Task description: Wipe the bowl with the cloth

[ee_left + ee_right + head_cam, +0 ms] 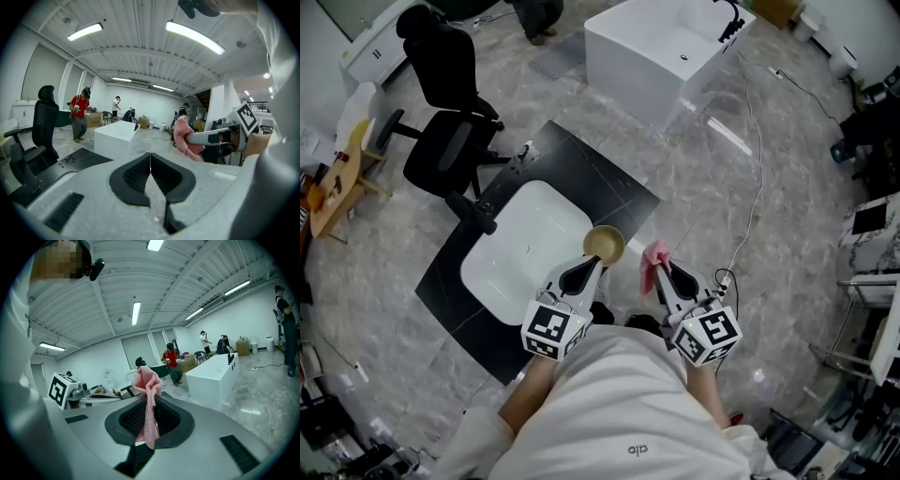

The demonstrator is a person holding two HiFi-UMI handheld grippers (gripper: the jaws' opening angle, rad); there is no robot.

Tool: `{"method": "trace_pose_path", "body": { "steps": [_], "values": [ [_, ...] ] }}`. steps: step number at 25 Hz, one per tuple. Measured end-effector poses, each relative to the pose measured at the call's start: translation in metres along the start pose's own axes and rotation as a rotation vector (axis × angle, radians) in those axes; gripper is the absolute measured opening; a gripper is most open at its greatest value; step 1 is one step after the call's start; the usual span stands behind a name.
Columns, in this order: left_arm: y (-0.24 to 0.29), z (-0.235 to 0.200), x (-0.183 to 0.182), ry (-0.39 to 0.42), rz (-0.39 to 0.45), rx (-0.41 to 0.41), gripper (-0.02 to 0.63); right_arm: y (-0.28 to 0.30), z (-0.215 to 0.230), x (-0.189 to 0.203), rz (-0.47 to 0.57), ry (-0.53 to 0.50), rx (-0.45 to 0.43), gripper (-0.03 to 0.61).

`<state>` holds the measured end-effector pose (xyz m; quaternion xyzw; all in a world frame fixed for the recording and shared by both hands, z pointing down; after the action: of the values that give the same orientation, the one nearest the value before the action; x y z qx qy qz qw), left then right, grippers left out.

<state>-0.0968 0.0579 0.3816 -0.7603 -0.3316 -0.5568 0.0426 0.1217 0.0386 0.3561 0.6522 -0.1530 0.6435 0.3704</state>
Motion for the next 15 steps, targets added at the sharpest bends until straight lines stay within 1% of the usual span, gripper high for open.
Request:
{"method": "trace_pose_path", "body": {
  "steps": [2, 5, 11, 15],
  "values": [
    [0.0, -0.018, -0.002, -0.003, -0.008, -0.019, 0.012, 0.011, -0.001, 0.001, -0.011, 0.011, 0.029, 0.028],
    [0.002, -0.045, 0.005, -0.014, -0.054, -0.052, 0.014, 0.022, -0.004, 0.008, -0.047, 0.024, 0.056, 0.028],
    [0.009, -0.076, 0.015, -0.092, -0.114, -0.097, 0.014, 0.036, 0.005, 0.01, -0.075, 0.049, 0.085, 0.028],
    [0.019, -0.091, 0.029, -0.168, -0.177, -0.081, 0.015, 0.039, 0.007, 0.011, -0.096, 0.055, 0.096, 0.028]
  ]
}}
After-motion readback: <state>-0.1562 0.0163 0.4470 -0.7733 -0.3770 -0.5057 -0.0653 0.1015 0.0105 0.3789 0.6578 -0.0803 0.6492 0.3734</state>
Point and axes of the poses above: the fingertips, and each gripper's own axes: y forward along the fingers, z to its right, x out of its underside, the point moved 9 cm from there along -y, backward along the fingers, and after that the axes turned 11 degrees about -y, right-handed, at the moved point
